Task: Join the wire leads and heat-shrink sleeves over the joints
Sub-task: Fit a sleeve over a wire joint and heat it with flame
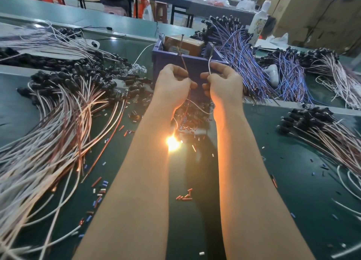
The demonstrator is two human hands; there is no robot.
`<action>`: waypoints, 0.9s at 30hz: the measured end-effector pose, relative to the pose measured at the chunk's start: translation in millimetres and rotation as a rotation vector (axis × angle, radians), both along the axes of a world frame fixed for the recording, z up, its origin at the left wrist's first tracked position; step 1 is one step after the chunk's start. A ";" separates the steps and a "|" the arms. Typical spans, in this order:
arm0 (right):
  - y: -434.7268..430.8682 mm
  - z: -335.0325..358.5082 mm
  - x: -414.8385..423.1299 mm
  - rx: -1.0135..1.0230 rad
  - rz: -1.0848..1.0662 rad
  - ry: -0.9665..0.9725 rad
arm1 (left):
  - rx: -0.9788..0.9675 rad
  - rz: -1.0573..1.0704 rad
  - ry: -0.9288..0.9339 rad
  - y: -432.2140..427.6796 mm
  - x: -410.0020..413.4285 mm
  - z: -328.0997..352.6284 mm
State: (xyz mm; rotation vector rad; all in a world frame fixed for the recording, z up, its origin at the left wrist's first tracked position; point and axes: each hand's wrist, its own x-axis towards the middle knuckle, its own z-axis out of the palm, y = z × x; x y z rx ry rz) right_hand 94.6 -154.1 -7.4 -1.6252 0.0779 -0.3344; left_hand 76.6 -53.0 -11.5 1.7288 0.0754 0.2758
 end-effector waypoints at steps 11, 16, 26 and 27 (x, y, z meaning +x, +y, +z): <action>-0.4 9.3 -4.3 0.192 -0.022 -0.043 | 0.014 -0.087 0.081 -2.6 1.5 -3.9; -9.5 27.8 -9.9 0.923 0.204 -0.118 | 0.448 -0.348 0.155 -12.7 -5.0 -8.4; -31.7 36.6 -9.7 0.787 -0.213 -0.165 | 0.542 -0.441 0.080 -11.3 -5.7 -2.3; -30.2 33.2 -7.9 0.534 -0.254 -0.091 | 0.484 -0.427 0.055 -10.6 -6.5 0.9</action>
